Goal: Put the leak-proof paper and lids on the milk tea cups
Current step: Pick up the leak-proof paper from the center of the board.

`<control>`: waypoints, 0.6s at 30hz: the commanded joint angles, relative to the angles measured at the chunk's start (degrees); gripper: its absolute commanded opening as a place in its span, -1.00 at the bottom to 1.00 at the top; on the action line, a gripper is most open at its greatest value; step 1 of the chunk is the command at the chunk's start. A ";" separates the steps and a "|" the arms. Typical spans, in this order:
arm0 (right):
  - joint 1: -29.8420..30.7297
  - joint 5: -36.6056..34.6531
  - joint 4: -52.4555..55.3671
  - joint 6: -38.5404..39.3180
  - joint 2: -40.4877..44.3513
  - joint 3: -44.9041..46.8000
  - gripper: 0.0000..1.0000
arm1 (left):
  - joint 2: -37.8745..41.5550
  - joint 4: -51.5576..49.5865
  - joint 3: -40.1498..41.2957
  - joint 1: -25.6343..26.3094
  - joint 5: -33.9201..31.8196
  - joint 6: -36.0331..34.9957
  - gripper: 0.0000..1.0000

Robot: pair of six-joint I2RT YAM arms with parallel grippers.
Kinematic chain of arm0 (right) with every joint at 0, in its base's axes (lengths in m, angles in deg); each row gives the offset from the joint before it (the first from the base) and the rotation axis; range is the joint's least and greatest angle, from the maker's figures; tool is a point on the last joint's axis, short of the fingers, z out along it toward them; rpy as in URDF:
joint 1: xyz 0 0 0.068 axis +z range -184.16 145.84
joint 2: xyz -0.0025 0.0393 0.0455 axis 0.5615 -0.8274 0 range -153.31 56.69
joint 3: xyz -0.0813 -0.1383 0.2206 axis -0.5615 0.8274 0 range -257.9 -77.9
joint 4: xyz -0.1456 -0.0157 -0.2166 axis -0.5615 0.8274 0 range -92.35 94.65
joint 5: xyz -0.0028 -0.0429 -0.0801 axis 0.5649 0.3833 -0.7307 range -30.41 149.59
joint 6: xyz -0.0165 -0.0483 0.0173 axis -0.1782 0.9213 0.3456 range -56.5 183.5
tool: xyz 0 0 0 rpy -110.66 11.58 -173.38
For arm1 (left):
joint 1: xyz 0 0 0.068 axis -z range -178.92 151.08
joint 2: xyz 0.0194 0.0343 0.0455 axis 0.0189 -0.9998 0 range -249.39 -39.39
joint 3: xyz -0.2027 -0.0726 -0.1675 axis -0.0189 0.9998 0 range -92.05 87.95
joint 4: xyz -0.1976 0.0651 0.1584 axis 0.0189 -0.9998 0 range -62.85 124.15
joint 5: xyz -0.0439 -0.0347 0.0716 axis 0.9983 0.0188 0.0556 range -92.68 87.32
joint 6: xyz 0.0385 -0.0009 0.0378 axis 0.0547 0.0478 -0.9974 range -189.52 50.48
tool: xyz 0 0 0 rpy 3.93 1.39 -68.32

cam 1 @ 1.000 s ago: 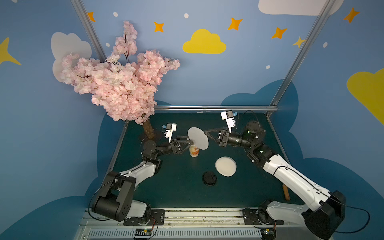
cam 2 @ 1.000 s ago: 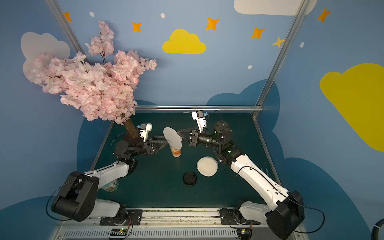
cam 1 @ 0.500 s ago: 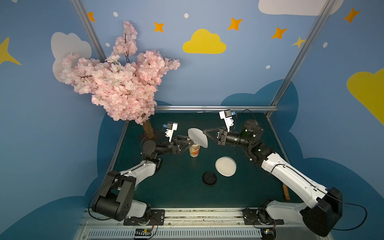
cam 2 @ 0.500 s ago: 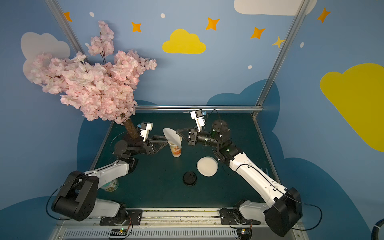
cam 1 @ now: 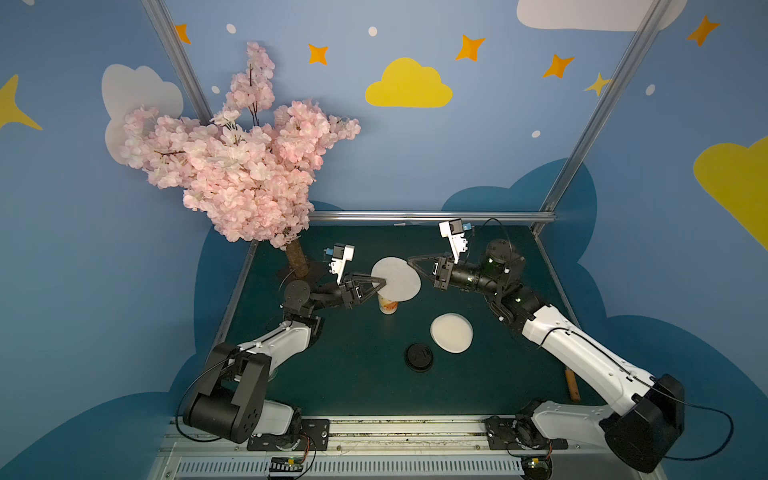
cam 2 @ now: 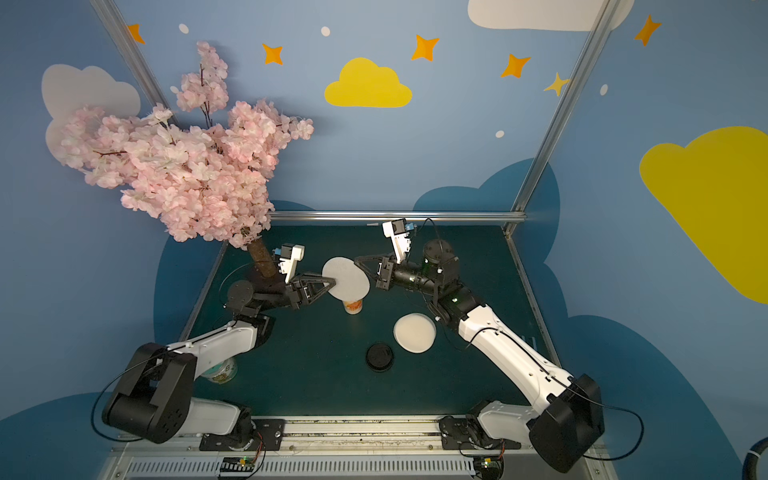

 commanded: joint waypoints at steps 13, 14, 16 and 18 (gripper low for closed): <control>-2.65 -3.71 4.79 2.60 -6.30 -2.00 0.23 | 10.49 -44.31 -10.58 -0.47 -4.58 -20.07 -0.95; -3.51 -2.35 3.61 1.51 -6.39 -1.13 0.38 | 9.73 -45.25 -11.60 -0.46 -4.18 -20.09 -0.95; -5.00 -0.09 1.03 -0.43 -6.54 0.80 0.62 | 7.78 -46.34 -14.25 -0.48 -2.39 -19.50 -0.95; -6.49 3.55 -3.46 -2.56 -7.29 3.01 0.65 | 5.40 -45.00 -16.50 -0.46 0.02 -17.74 -0.95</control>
